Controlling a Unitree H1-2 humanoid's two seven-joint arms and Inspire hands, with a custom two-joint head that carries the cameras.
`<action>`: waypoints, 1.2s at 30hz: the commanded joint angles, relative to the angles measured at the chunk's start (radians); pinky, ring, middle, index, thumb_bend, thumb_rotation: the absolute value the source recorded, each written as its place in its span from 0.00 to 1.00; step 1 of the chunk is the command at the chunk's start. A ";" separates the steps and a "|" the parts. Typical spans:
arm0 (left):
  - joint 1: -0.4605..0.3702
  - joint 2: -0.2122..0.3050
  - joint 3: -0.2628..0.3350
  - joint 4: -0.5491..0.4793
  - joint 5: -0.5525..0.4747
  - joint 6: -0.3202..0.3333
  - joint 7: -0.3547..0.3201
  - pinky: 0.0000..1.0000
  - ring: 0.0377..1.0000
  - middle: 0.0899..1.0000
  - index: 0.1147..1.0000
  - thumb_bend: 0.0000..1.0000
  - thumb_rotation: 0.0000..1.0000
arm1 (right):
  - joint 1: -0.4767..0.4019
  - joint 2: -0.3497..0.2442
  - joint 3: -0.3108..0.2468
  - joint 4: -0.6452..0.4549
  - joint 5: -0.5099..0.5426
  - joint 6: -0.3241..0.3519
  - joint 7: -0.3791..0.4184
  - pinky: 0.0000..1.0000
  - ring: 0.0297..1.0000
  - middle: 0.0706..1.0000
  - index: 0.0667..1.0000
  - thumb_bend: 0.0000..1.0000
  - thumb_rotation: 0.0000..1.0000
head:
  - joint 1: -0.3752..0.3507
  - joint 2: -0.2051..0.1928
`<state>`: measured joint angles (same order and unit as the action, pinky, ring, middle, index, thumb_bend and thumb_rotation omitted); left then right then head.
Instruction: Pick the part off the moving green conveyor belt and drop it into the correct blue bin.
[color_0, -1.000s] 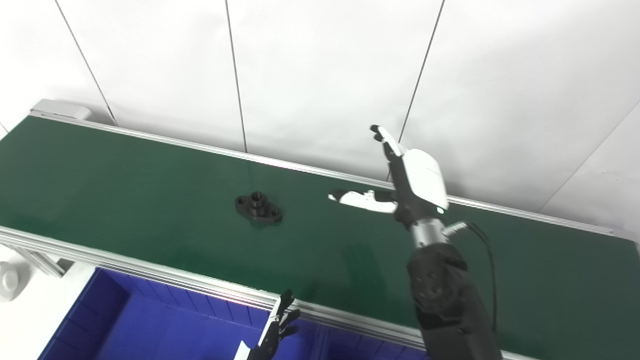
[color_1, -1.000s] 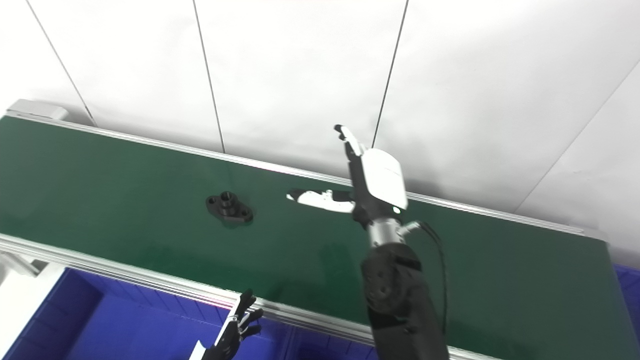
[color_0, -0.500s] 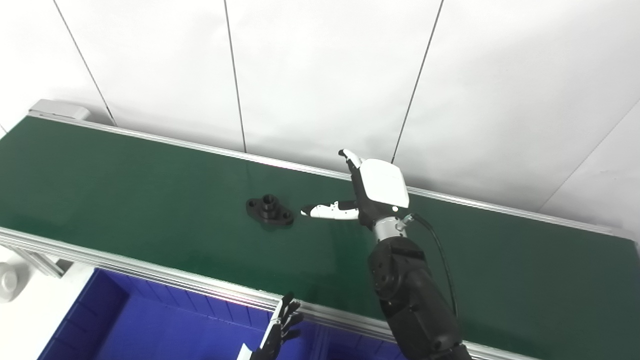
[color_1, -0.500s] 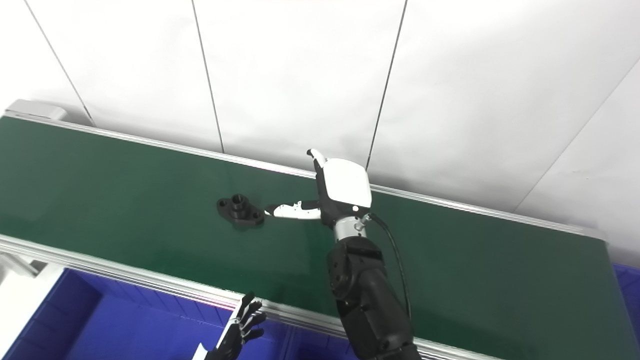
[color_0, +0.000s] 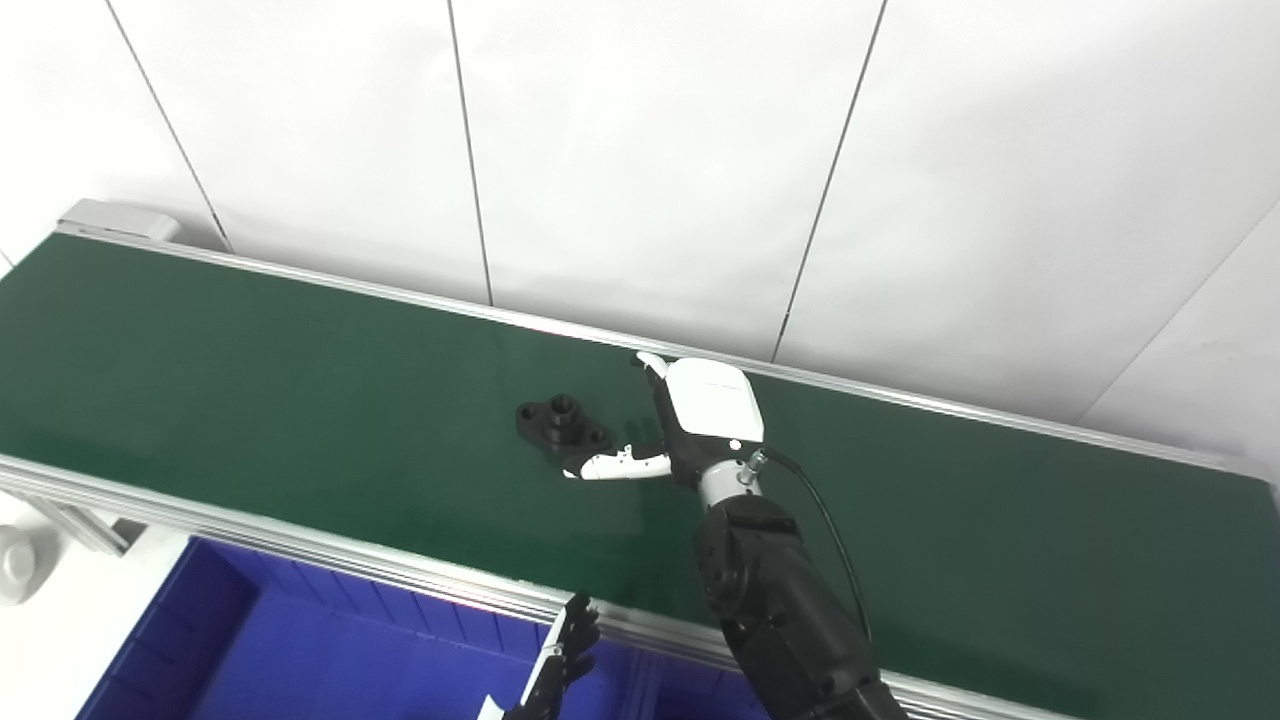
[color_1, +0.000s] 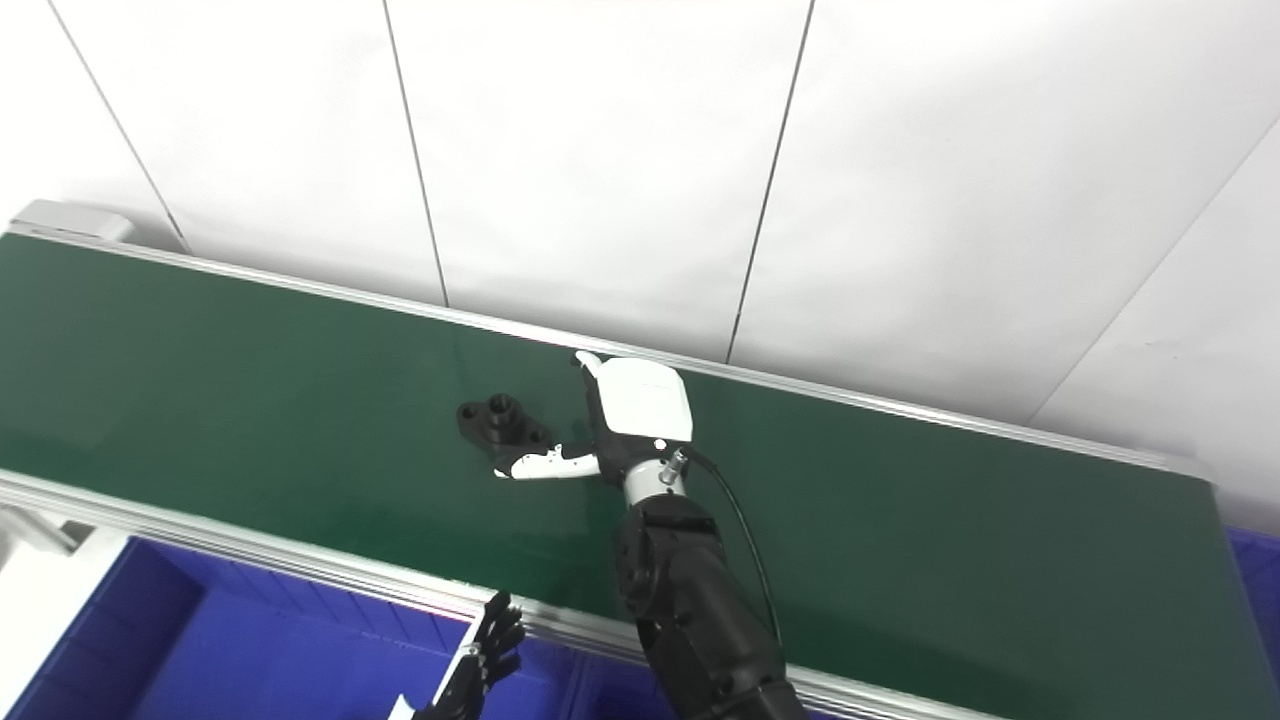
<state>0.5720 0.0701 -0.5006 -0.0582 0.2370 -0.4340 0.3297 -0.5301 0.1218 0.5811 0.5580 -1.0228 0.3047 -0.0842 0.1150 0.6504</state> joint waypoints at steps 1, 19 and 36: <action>0.026 -0.045 -0.045 -0.035 0.035 -0.035 0.004 0.92 0.96 0.98 1.00 0.78 0.81 | -0.055 0.034 0.015 0.003 -0.001 0.010 -0.029 0.66 0.73 0.78 0.85 1.00 0.76 | 0.012 0.000; 0.054 -0.080 -0.113 -0.033 0.108 -0.036 0.057 0.83 0.93 0.96 1.00 0.76 0.82 | -0.112 0.102 0.065 0.234 0.058 -0.066 -0.204 0.18 0.22 0.33 0.71 0.78 0.42 | 0.110 0.007; 0.078 -0.088 -0.089 -0.061 0.066 -0.035 0.001 0.83 0.93 0.95 1.00 0.76 0.80 | -0.138 0.101 0.157 0.314 0.048 0.018 -0.224 0.07 0.11 0.17 0.45 0.52 0.12 | 0.081 0.026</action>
<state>0.6131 0.0789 -0.5180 -0.0845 0.2855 -0.4343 0.3367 -0.6525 0.2264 0.7317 0.8673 -0.9689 0.2940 -0.3363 0.1949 0.6765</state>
